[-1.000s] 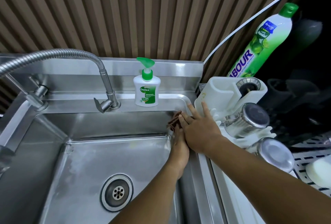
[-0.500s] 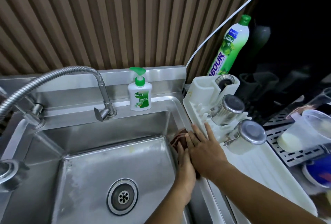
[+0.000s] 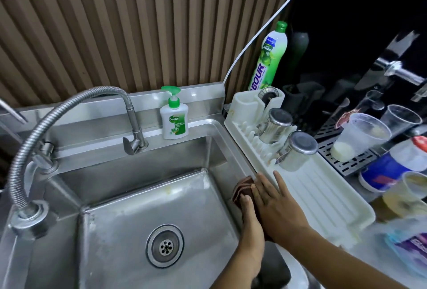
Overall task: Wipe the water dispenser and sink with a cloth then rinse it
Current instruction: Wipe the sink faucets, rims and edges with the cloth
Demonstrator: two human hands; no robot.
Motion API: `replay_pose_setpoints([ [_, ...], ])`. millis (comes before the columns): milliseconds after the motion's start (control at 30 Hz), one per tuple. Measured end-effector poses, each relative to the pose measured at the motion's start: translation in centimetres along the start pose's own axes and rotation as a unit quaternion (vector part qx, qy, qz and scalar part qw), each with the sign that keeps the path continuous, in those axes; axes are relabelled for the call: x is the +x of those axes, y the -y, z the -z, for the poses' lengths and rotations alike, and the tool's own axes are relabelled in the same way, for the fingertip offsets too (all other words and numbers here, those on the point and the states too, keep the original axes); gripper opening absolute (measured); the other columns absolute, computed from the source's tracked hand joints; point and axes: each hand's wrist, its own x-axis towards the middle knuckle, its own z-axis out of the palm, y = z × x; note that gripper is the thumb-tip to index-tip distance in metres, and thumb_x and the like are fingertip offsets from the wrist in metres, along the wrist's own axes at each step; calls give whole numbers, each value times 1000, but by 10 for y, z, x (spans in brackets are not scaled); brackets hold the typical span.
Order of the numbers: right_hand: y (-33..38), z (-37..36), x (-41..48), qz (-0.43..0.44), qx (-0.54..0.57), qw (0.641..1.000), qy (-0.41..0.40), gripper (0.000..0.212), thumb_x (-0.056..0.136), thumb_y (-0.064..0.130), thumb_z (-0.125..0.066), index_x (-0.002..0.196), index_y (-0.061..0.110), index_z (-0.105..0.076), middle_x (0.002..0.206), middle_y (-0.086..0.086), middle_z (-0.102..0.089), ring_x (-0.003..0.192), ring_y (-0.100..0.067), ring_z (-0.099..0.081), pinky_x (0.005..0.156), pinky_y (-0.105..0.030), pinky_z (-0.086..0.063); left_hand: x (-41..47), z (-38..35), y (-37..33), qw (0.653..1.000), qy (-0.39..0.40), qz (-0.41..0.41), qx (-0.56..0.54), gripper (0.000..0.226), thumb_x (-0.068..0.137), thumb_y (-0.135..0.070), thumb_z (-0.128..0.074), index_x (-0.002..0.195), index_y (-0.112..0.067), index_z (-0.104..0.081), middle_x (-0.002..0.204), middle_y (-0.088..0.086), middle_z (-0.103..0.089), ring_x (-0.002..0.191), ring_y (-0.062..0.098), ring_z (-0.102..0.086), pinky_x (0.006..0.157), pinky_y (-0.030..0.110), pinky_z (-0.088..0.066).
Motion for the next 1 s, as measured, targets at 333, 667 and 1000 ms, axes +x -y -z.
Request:
replay_pose_setpoints([
  [333,6,-5,-37,2,23,1000,-5,70,107,37,-31,160,2,-1,168,-20,3,152,-39,21,102,-61,37,-27,-1,11,998,27,30,57,65,101,-67,-23,155,-35,-37,154,-5,-48,133,9,-51,109,32,-47],
  [667,-8,-21,-46,36,57,992,-103,21,61,19,-85,76,7,-77,80,-13,-65,96,-36,-62,102,-58,-25,-33,-5,20,996,-2,48,74,58,103,-64,-28,133,-26,-61,123,4,-71,117,14,-65,110,36,-47],
  [1000,-17,-7,-65,64,12,996,-54,25,101,18,-44,112,13,-66,115,-11,-61,119,-34,-45,112,-51,-17,-46,-18,20,978,-88,2,190,46,79,-45,-40,116,-29,-62,106,7,-74,101,24,-70,95,48,-56],
])
